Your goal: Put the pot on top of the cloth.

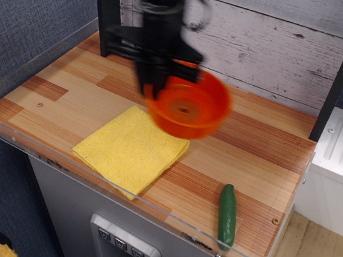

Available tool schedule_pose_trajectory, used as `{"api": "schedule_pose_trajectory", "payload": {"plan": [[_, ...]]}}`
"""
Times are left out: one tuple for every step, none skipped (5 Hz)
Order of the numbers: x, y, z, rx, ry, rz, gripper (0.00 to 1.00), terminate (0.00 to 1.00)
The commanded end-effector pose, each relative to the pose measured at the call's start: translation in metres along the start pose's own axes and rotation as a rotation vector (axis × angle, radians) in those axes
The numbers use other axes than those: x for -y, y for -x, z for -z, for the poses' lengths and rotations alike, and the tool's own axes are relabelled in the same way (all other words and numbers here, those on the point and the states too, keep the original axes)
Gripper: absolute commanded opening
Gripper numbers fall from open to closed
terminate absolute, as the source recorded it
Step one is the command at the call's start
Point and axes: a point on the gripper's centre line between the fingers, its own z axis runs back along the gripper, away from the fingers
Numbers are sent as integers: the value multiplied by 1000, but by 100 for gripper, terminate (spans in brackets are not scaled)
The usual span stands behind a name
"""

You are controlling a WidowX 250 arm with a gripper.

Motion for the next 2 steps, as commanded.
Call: {"api": "schedule_pose_trajectory", "payload": {"plan": [[-31, 22, 2, 12, -50, -186, 0, 0], [-32, 29, 16, -17, -47, -223, 0, 0]]}}
